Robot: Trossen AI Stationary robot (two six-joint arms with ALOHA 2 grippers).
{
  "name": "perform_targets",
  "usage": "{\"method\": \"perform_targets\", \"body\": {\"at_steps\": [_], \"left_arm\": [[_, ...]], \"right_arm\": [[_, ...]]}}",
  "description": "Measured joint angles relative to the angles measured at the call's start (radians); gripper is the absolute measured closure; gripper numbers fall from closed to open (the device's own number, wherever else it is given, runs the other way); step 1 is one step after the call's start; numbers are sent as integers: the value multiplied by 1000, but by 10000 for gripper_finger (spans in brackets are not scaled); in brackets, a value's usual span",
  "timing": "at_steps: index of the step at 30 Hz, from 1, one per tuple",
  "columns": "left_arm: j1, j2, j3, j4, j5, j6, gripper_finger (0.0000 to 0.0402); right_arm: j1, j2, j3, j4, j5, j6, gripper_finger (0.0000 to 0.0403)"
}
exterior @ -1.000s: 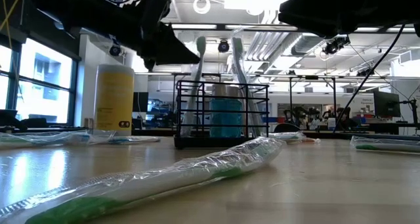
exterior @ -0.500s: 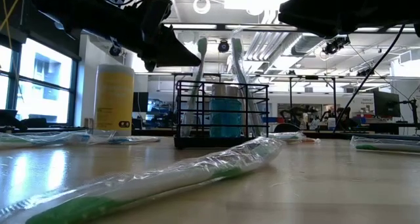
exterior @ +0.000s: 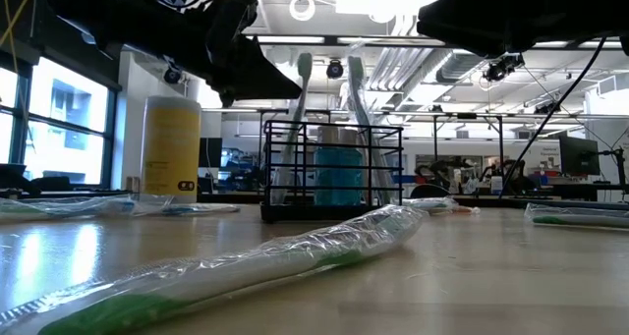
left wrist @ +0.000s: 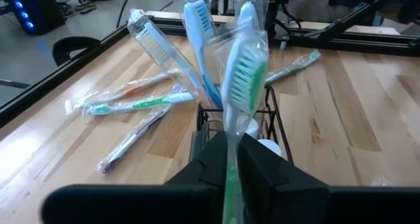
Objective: Pick & Place toothbrushing station
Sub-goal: Put the green toothbrush into the wire organizer
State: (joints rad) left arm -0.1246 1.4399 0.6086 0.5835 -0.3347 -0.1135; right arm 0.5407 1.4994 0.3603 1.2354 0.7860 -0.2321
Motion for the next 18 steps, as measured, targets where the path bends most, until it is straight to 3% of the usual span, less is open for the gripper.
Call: {"method": "perform_targets", "body": {"at_steps": [8, 18], "left_arm": [[0, 0, 0, 26, 3, 20, 302], [0, -102, 0, 8, 14, 67, 293]], "right_arm": [[0, 0, 0, 0, 0, 0, 191], [0, 0, 0, -5, 0, 0, 191]]}}
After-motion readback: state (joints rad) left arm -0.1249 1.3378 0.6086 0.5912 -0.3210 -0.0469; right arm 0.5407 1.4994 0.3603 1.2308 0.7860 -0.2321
